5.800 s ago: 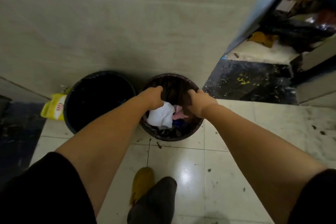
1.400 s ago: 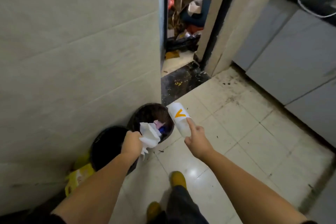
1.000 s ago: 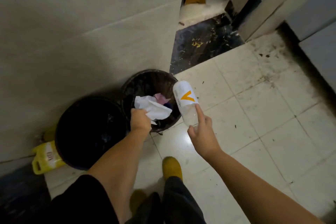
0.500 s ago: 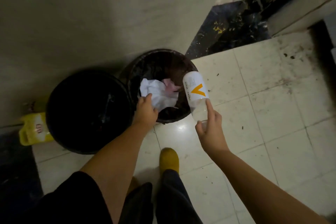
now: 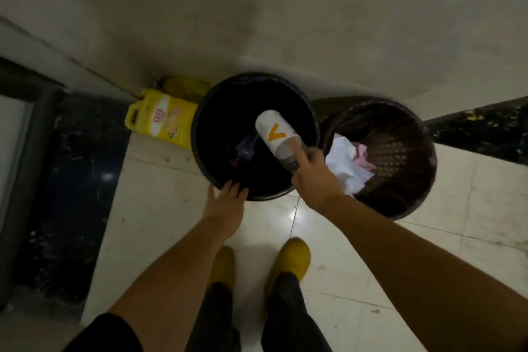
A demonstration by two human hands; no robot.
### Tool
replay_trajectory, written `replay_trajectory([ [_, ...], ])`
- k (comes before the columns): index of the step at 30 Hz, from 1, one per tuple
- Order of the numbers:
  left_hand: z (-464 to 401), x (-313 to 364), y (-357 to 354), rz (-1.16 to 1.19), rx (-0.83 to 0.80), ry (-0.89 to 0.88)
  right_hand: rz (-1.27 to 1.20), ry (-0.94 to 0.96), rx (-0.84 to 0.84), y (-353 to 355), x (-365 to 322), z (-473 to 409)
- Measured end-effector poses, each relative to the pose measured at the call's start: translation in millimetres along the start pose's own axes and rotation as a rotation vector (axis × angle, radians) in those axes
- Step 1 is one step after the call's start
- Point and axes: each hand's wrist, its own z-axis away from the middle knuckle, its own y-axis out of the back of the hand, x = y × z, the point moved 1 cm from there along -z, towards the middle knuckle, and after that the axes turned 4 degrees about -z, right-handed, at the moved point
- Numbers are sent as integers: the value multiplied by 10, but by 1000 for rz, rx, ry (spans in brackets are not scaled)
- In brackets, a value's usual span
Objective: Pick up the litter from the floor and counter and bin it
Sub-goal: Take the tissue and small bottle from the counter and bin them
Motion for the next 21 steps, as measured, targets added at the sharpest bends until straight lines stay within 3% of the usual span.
replay_trajectory([
  [4, -9, 5, -149, -2, 172, 3, 452, -7, -142, -360, -106, -453],
  [9, -49, -29, -227, 39, 319, -7, 704, 9, -196, -705, -172, -817],
  [15, -34, -7, -168, 30, 263, 4, 698, -40, -256, -686, -156, -807],
  [21, 400, -68, 457, 4, 162, 23, 530, -45, -146, 182, -376, -277],
])
